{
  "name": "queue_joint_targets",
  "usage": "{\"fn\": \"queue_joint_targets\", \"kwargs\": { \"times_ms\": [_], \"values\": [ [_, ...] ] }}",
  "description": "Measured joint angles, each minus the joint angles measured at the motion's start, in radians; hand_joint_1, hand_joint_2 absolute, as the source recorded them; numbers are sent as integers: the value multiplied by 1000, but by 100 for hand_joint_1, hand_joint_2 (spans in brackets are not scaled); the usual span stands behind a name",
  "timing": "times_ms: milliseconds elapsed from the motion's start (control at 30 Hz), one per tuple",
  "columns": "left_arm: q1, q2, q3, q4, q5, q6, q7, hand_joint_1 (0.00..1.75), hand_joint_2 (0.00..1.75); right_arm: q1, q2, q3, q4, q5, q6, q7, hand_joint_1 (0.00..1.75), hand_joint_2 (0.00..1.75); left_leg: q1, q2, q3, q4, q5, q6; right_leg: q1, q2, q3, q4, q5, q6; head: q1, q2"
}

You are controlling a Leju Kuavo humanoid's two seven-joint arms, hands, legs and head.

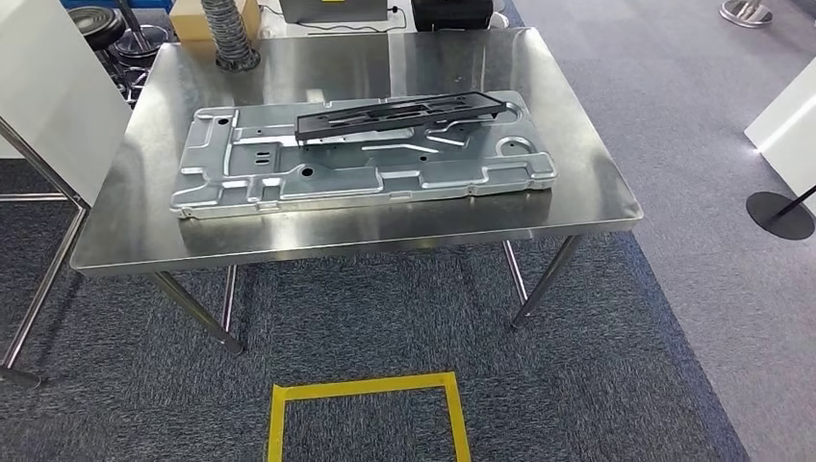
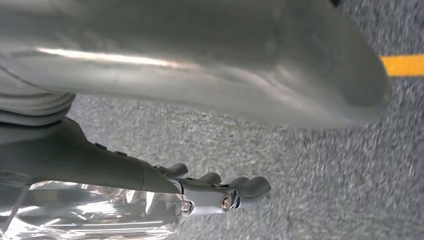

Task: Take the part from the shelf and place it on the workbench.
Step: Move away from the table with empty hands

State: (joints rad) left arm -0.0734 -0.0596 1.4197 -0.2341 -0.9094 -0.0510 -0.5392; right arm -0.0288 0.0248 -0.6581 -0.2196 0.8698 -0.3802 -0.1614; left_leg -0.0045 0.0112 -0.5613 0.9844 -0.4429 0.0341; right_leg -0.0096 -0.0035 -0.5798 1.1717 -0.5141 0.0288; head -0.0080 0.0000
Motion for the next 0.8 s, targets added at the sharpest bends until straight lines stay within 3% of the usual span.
{"fn": "queue_joint_targets", "kwargs": {
  "times_ms": [67, 133, 200, 233, 333, 367, 400, 433, 467, 533, 600, 633, 700, 733, 800],
  "values": [
    [0, -1, -1, 0, -2, -2, 0, 0, 0, -7, 0, 6, 1, 6, 4, -1, 0, 0, -2, 0, -17, 5, 15, -8, 7, 1, 100, -152, 7, -15, -1, 0],
    [-2, -1, -1, 1, -4, -2, -1, 0, 0, -12, 1, 11, 4, 11, 14, 12, 0, 0, 0, 1, -26, 4, 32, -19, 14, 2, 133, -219, -3, -22, -1, 0],
    [-1, -1, -1, 1, -4, -2, -1, 0, 0, -14, 2, 14, 9, 12, 25, 29, 0, 0, 1, -1, -36, 7, 36, -29, 12, -1, 125, -233, 11, -27, -1, 0],
    [0, -1, -1, 1, -4, -1, -1, 0, 0, -15, 2, 15, 10, 12, 30, 35, 0, 0, 2, -2, -46, 25, 14, -35, 9, -4, 118, -238, 21, -32, -2, 0],
    [1, 0, -1, 1, -6, 1, -1, 0, 0, -16, 4, 18, 14, 15, 40, 57, 0, 0, 8, -5, -92, 185, -125, -48, 6, -9, 83, -235, 48, -40, -5, 0],
    [1, 0, -1, 1, -7, 1, -1, 0, 0, -16, 5, 19, 16, 16, 42, 65, 0, 0, 11, -5, -101, 245, -153, -51, 6, -9, 68, -229, 56, -40, -5, 0],
    [1, 0, -2, 1, -8, 1, -1, 0, 0, -16, 6, 19, 17, 18, 43, 70, 0, 0, 13, -5, -99, 284, -159, -55, 6, -9, 51, -222, 64, -39, -5, 0],
    [1, 0, -2, 1, -8, 1, -1, 0, 0, -16, 8, 19, 18, 19, 44, 75, 0, 0, 15, -5, -82, 289, -142, -58, 5, -9, 34, -214, 71, -36, -5, 0],
    [1, 1, -2, 1, -9, 1, -1, 0, 0, -16, 9, 19, 18, 20, 45, 78, 0, 0, 18, -5, -51, 263, -114, -60, 3, -9, 15, -205, 78, -33, -5, 0],
    [-3, 2, -5, 1, -11, 1, -1, 0, 0, -16, 10, 20, 18, 23, 45, 80, 0, 0, 20, -6, 45, 136, -84, -63, 1, -8, -19, -181, 88, -23, -6, 0],
    [-7, 3, -8, 1, -12, 1, -2, 0, 0, -16, 11, 20, 18, 26, 47, 80, 0, 0, 18, -8, 108, 30, -104, -54, 2, -9, -39, -164, 100, -11, -5, 0],
    [-7, 3, -9, 1, -12, 2, -3, 0, 0, -15, 11, 21, 18, 27, 49, 78, 0, 0, 15, -8, 116, 10, -113, -47, 3, -9, -44, -162, 108, -4, -4, 0],
    [-5, 4, -10, 1, -12, 6, -3, 0, 0, -14, 11, 22, 19, 29, 54, 68, 0, 0, 15, -5, 103, 8, -103, -28, 1, -7, -49, -160, 116, 8, -4, 0],
    [-3, 4, -10, 1, -11, 9, -3, 0, 0, -14, 12, 24, 19, 29, 56, 61, 0, 0, 15, -2, 95, 8, -94, -18, -1, -5, -54, -148, 99, 13, -2, 0],
    [-3, 4, -10, 1, -11, 13, -4, 0, 0, -13, 13, 28, 19, 30, 59, 49, 0, 0, 15, 1, 72, 6, -72, -3, -4, -2, -77, -70, 8, 22, 1, 0]
  ]
}}
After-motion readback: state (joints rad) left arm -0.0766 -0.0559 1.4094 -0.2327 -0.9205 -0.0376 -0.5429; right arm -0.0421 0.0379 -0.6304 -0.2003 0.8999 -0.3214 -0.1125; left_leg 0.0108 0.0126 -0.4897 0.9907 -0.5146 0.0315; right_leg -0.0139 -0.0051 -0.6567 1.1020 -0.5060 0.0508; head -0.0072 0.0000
